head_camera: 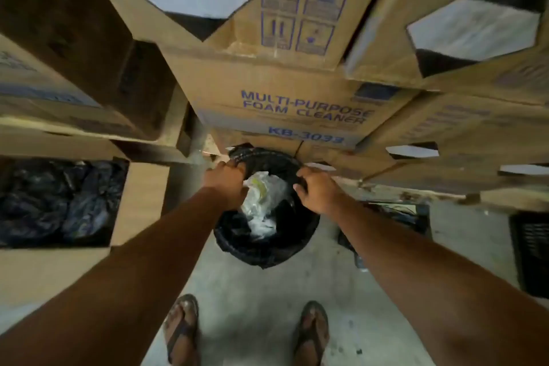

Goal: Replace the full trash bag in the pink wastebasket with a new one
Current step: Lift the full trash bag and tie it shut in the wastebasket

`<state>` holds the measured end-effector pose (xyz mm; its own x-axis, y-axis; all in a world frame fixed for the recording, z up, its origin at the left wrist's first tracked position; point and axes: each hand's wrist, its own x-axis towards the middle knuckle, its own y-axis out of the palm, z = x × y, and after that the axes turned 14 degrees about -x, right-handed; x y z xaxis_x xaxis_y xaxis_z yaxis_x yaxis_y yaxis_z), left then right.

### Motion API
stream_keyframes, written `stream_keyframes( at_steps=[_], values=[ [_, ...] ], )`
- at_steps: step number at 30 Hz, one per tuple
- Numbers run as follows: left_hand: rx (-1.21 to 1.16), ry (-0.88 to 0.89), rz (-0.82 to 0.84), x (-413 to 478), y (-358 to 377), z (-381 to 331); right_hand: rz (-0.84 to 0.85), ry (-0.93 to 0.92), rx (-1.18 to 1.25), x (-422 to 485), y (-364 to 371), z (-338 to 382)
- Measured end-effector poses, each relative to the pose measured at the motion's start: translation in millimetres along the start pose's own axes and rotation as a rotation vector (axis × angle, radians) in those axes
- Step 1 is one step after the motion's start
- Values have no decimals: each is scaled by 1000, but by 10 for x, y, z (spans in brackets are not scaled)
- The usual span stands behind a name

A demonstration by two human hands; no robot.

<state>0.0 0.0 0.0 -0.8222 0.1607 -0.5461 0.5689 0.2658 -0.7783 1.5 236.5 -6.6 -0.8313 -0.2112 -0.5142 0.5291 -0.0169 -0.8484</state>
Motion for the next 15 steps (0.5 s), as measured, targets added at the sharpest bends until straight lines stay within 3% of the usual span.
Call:
stream_keyframes(
  at_steps=[6, 10, 15],
  values=[
    [12, -33, -52, 719, 559, 346, -51, 79, 20, 692, 688, -100],
    [-132, -32, -101, 1095, 751, 566, -150, 131, 2, 1081, 964, -197],
    [-189, -70, -269, 1300, 879, 674, -277, 244, -31, 1298, 1084, -348]
  ],
)
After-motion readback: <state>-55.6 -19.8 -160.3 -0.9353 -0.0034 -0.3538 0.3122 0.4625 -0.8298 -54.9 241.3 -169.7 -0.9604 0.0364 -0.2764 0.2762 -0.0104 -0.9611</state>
